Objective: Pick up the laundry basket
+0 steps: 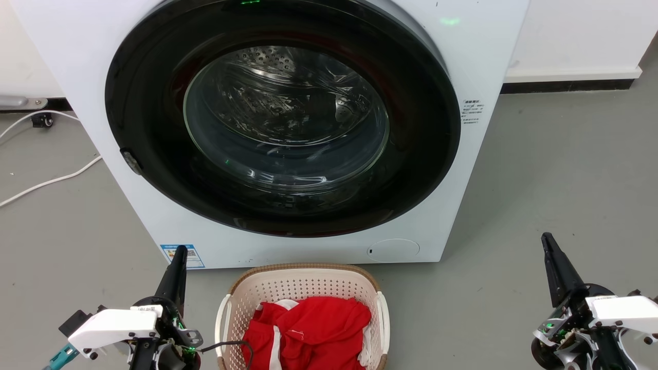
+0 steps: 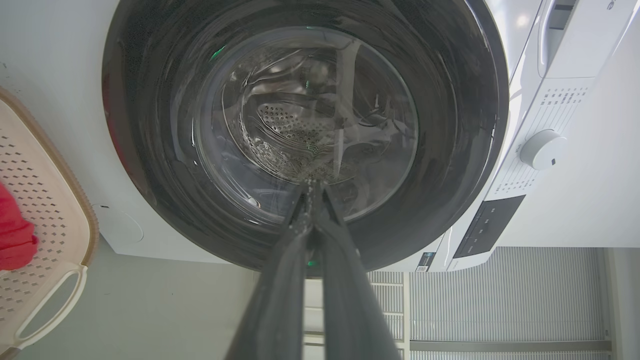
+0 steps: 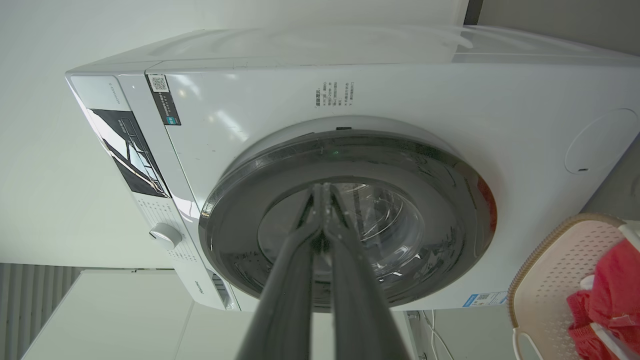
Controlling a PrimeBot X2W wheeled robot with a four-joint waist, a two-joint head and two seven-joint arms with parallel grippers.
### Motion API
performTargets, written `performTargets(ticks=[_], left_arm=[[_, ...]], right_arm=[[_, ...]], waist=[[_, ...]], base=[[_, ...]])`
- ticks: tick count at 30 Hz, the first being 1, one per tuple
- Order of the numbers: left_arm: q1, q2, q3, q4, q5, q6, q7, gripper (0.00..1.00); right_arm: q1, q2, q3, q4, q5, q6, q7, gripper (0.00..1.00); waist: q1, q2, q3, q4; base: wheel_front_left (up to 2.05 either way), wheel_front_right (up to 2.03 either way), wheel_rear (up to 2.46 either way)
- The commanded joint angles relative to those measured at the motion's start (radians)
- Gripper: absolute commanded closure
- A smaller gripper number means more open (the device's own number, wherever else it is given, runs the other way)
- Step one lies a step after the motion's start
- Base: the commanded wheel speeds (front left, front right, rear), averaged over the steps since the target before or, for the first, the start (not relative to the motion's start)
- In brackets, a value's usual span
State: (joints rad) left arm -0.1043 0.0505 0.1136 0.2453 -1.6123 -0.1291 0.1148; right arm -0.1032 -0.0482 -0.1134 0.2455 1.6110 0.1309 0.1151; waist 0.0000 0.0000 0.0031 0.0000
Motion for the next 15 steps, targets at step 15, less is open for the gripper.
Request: performTargets(ticks=[15], left_arm=[[-0.009, -0.001, 0.002, 0.001, -0.001, -0.004, 0.002, 1.0]], right_arm=[[-0.011, -0.004, -0.001, 0.001, 0.004, 0.0, 0.001, 1.0]], waist=[[0.0, 0.0, 0.0, 0.0]], base=[[0.0, 0.0, 0.0]])
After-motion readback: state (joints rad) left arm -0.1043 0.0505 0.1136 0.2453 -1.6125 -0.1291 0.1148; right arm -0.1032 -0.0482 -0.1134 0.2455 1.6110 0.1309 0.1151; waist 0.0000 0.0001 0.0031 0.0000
